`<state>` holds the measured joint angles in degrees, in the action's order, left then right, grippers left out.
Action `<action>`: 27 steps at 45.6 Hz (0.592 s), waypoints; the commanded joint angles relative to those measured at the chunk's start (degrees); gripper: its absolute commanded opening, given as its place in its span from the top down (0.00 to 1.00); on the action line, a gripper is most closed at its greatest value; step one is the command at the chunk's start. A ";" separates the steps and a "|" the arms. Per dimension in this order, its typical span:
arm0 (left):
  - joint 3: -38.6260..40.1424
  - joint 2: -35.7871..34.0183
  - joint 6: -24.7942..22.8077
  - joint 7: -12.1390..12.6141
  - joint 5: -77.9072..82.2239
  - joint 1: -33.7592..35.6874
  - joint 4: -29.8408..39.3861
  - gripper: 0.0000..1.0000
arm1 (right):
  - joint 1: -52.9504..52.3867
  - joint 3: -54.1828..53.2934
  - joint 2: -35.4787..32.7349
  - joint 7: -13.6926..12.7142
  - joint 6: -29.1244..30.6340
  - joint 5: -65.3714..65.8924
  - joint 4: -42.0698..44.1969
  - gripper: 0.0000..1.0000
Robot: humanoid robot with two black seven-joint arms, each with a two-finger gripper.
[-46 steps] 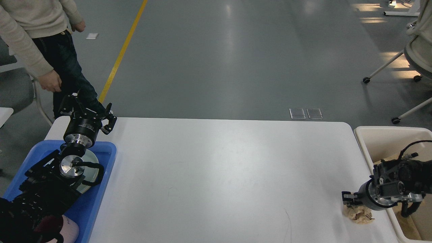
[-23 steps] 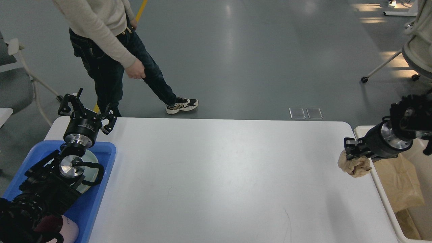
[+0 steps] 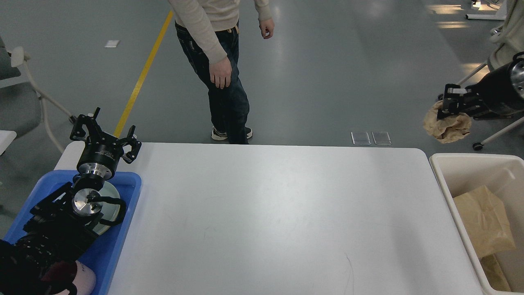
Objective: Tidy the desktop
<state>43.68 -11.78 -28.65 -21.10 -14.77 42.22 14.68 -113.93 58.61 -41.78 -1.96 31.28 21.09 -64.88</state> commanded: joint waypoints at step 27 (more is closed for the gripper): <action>0.00 0.00 0.00 0.00 0.00 -0.03 0.00 0.04 | 59.69 -8.95 8.99 0.29 -31.27 -1.05 45.54 0.13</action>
<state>43.68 -11.78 -28.65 -21.09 -14.77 42.25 14.68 -59.81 51.30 -35.16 -1.66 1.20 20.04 -25.55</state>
